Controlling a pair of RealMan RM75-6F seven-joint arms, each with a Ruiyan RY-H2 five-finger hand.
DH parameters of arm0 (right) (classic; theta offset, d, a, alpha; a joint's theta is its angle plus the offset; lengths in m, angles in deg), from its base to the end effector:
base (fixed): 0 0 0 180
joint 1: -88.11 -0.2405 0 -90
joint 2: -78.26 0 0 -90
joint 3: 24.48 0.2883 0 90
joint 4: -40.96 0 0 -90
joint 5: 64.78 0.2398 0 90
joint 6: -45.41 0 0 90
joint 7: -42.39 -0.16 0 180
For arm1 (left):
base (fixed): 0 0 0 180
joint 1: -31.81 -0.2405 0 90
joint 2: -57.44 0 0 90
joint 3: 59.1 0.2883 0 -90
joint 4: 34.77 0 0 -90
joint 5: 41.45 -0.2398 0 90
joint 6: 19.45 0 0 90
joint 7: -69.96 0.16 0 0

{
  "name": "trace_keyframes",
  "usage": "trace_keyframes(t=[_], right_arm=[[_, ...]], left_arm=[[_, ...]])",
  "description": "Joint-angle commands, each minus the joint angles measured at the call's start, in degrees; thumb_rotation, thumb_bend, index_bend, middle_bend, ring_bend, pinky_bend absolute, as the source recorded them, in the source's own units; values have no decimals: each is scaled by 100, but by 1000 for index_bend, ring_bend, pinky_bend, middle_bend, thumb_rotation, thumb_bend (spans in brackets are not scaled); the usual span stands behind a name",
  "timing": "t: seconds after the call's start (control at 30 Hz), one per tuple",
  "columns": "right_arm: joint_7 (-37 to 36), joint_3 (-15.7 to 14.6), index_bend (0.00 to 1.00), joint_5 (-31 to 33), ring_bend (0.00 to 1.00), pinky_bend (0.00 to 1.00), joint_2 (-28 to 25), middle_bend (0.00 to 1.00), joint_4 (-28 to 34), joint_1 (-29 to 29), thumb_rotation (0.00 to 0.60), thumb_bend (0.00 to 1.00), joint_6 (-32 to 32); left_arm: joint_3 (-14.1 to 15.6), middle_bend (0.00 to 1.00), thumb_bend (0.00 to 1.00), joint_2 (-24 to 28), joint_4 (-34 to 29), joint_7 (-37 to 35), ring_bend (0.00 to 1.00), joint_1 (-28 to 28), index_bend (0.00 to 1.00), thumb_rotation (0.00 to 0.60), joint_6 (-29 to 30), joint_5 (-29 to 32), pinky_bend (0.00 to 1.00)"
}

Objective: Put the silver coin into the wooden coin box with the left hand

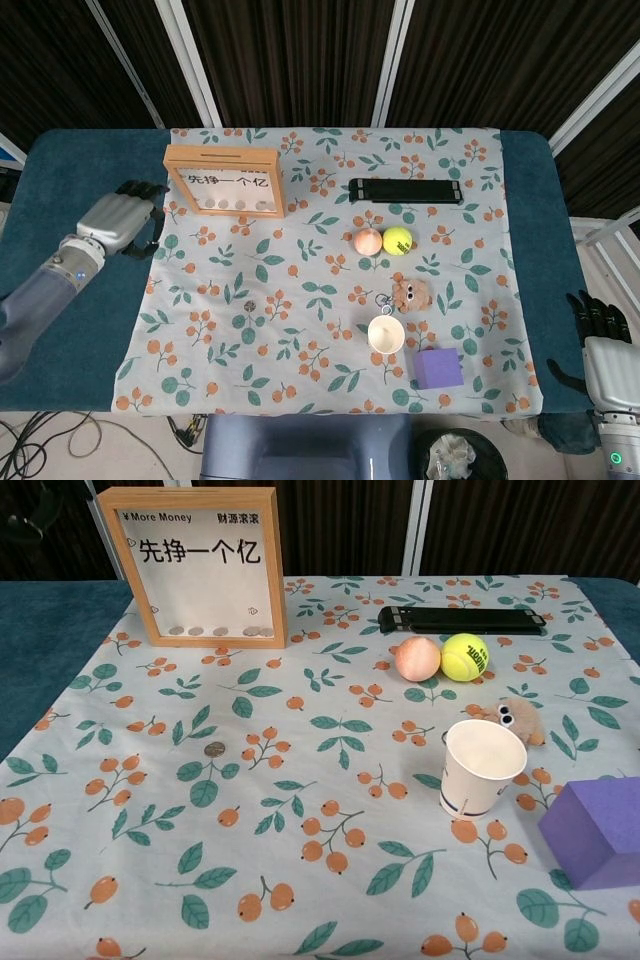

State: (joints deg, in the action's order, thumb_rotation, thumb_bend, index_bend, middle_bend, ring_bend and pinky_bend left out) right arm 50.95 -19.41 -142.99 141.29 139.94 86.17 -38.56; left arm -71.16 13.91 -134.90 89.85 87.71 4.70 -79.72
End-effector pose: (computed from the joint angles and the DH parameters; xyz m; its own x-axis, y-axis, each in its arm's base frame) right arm -0.3542 -0.1901 0.1504 0.4269 -0.0296 0.9038 -0.8912 0.1555 0.4260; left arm -0.1557 0.4455 0.1810 0.5791 0.4268 0.6946 0.8138 -0.2528 -0.5232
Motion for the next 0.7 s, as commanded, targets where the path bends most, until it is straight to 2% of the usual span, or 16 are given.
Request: trace_keyframes(t=[0.03, 0.17, 0.33, 0.53, 0.7], right_arm=[[-1, 16, 21, 27, 0, 0, 7, 1, -3, -1, 600, 261, -3], [-58, 31, 21, 50, 0, 0, 8, 1, 10, -14, 600, 262, 25], [-128, 39, 20, 61, 0, 0, 9, 1, -15, -21, 600, 262, 45], [-16, 63, 20, -20, 0, 0, 38, 1, -124, -33, 600, 261, -58], [-12, 108, 21, 75, 0, 0, 68, 1, -176, -22, 600, 261, -82]], left_arm=[[278, 70, 567, 516, 344, -58, 0, 951, 658, 600, -894, 808, 0], [549, 68, 555, 454, 804, -297, 0, 1441, 643, 600, -1193, 1122, 0], [881, 68, 554, 84, 1581, -607, 0, 1975, 642, 600, -1579, 1257, 0], [1400, 76, 556, -684, 2793, -1031, 0, 2542, 637, 600, -1973, 1263, 0], [1694, 77, 558, -1273, 3611, -1370, 0, 2825, 636, 600, -2270, 1154, 0]])
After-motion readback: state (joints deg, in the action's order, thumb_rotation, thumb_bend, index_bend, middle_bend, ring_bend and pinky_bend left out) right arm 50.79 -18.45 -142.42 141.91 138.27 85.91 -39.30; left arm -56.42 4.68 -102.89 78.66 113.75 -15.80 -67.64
